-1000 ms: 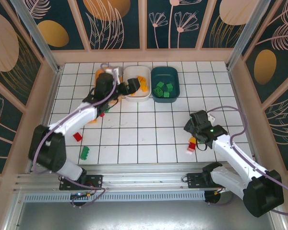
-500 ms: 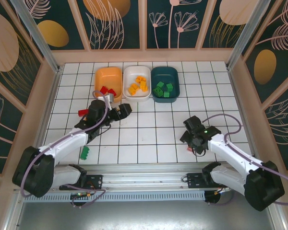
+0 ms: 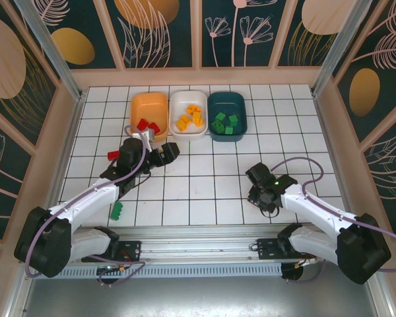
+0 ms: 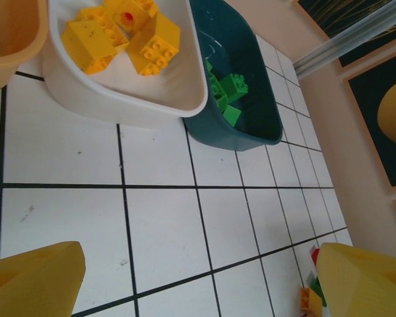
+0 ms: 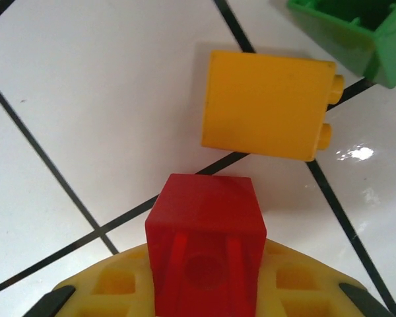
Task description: Sort the legos into containers by color
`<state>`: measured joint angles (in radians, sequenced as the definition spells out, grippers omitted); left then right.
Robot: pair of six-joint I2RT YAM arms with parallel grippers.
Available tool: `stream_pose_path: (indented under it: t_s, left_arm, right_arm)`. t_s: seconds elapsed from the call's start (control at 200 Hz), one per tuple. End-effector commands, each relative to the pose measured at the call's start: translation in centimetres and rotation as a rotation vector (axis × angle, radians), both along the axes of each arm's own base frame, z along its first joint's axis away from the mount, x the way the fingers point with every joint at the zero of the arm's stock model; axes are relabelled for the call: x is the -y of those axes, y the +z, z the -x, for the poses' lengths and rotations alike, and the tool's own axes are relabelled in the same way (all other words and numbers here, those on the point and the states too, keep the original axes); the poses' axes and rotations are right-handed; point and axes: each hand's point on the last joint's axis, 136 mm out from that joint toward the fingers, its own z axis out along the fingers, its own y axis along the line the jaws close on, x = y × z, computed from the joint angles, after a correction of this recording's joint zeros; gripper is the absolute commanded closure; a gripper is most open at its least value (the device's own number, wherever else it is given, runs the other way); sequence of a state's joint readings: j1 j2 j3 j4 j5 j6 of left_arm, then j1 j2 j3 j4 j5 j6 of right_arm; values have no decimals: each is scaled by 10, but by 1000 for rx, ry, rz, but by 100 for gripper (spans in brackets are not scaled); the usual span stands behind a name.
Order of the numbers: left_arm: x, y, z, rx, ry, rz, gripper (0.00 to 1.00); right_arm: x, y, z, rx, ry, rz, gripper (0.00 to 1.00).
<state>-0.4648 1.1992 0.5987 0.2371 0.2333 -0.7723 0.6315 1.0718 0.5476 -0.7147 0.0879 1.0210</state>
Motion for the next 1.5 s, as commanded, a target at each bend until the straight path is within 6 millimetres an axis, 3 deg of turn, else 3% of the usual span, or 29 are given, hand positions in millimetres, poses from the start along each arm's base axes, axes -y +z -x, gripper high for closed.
stream_pose_path:
  t_s: [0.0,0.145,0.33,0.445,0.525,0.596,0.696,0.796,0.936,0.976,1.021,1.146,1.271,1.341,1.401,1.496]
  left_arm:
    - [-15,9,-5,21,75,-57,10]
    - [-64,2,-14,-37,285,-145,6]
    - [-135,-39,-10,-204,521,-107,2]
    - [-155,-60,3,-279,605,-55,1]
    - [-142,-70,13,-331,551,32,1]
    - [-141,-71,20,-342,547,40,1]
    - [-149,-65,27,-333,589,39,2]
    - [-150,-53,33,-297,605,83,1]
    - [-150,-40,37,-248,589,106,2]
    - [-149,-37,37,-247,580,99,2]
    - [-147,-33,35,-245,564,91,2]
    - [-138,-25,29,-236,507,87,1]
    - [-130,-13,22,-187,450,97,2]
    - [-123,-5,18,-147,408,114,3]
    - [-116,-1,13,-125,373,130,4]
    - [-98,2,8,-99,309,153,6]
  right_arm:
    - [-23,22,-20,81,64,-16,81]
    - [-81,57,-56,208,220,-30,82]
    - [-198,117,-127,487,462,-121,82]
    - [-270,153,-167,647,574,-233,82]
    - [-317,168,-183,686,670,-383,81]
    - [-345,164,-205,685,712,-407,80]
    - [-373,139,-237,646,760,-395,79]
    - [-388,117,-263,617,788,-341,79]
    - [-398,111,-290,637,782,-339,76]
    - [-400,109,-296,635,779,-342,71]
    - [-400,109,-302,632,771,-339,58]
    - [-401,124,-302,651,790,-329,41]
    - [-396,164,-296,716,795,-320,38]
    - [-383,183,-288,743,784,-278,39]
    - [-361,203,-277,781,753,-232,39]
    - [-301,210,-256,806,653,-148,39]
